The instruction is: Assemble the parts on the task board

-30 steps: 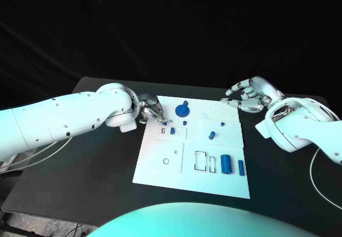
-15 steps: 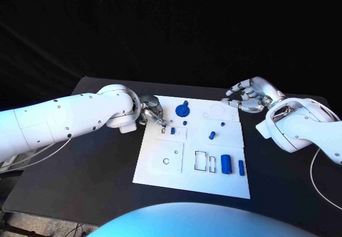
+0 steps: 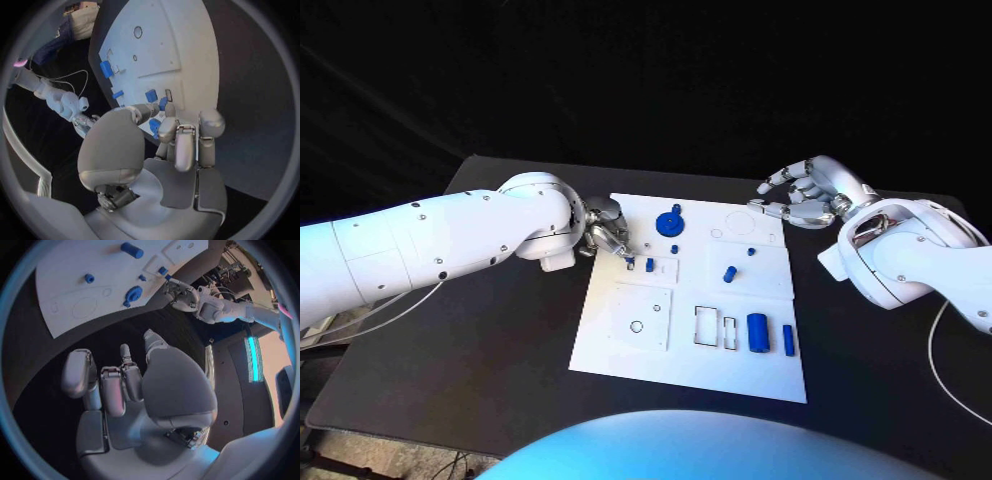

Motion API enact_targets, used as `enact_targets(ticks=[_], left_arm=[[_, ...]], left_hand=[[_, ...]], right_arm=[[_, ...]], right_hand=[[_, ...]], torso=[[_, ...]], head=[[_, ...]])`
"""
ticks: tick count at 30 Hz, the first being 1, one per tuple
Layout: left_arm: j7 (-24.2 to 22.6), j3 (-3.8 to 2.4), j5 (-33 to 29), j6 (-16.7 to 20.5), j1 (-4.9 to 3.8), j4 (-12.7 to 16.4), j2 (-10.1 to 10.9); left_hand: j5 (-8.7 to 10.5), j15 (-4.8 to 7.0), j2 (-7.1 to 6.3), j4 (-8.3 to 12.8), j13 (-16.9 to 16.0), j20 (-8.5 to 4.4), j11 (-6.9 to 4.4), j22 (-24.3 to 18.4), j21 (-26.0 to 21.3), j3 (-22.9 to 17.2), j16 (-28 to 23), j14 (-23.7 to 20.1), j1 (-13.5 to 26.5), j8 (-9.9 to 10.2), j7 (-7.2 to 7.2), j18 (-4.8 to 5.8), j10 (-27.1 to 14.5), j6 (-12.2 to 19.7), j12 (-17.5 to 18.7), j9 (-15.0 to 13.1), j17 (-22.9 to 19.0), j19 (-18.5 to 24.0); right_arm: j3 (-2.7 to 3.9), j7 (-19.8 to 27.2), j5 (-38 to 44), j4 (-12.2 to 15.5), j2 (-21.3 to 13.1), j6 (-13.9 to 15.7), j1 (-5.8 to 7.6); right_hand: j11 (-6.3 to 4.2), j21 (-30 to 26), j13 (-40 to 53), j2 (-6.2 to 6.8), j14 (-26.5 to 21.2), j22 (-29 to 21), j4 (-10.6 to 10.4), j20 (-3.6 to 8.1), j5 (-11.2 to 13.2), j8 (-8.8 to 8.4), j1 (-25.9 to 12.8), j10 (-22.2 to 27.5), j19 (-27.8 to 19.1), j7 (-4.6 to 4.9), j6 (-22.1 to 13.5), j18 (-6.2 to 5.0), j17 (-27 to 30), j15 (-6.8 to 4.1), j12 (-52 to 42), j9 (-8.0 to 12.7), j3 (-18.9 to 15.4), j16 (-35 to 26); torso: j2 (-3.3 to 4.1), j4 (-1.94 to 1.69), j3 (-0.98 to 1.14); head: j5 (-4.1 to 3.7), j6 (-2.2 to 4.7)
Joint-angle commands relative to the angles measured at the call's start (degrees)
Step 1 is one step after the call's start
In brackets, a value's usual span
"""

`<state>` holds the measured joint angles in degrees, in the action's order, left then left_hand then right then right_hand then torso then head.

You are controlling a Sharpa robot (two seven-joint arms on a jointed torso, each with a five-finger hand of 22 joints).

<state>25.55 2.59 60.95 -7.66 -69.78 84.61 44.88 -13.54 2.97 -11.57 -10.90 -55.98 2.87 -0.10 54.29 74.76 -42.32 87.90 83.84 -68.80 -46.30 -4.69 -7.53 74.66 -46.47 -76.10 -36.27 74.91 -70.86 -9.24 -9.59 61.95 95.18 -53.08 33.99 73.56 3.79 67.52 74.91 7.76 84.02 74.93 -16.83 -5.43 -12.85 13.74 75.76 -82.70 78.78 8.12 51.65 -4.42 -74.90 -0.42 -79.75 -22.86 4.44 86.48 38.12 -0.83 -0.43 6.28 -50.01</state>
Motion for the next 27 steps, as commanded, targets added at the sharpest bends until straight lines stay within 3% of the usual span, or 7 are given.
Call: enact_targets(ticks=[1,27], left_arm=[[0.5,0.06,0.0,-1.4,0.03,-0.1,-0.3],[1.3,0.3,0.0,-2.1,0.27,-0.4,-0.9]], left_hand=[[-0.21,0.37,0.22,10.2,-0.1,0.03,0.0,0.0,0.2,-10.6,0.4,4.8,0.3,-0.3,0.3,0.54,0.4,-0.9,-0.4,0.0,9.5,-0.4],[-0.37,0.39,0.15,10.2,0.0,0.01,-0.01,0.0,0.2,-10.7,0.4,4.8,0.4,-0.3,0.33,0.53,0.4,-0.9,-0.3,0.0,9.5,-0.4]], right_arm=[[0.0,0.4,0.4,0.0,0.0,-0.2,-0.04],[0.0,0.4,0.4,0.1,0.0,-0.2,-0.05]], right_hand=[[-0.4,-0.2,4.7,0.09,3.6,0.5,0.0,0.07,-0.3,0.28,-0.4,-0.1,0.2,0.06,-0.5,-0.66,-4.1,-0.29,-0.1,0.1,-0.4,-0.3],[-0.4,-0.2,4.7,0.09,3.6,0.5,0.0,0.07,-0.3,0.28,-0.4,-0.1,0.2,0.06,-0.5,-0.66,-4.1,-0.29,-0.1,0.1,-0.4,-0.3]], torso=[[0.05,0.03,0.0],[0.03,0.01,0.01]], head=[[0.02,0.01],[0.01,0.01]])
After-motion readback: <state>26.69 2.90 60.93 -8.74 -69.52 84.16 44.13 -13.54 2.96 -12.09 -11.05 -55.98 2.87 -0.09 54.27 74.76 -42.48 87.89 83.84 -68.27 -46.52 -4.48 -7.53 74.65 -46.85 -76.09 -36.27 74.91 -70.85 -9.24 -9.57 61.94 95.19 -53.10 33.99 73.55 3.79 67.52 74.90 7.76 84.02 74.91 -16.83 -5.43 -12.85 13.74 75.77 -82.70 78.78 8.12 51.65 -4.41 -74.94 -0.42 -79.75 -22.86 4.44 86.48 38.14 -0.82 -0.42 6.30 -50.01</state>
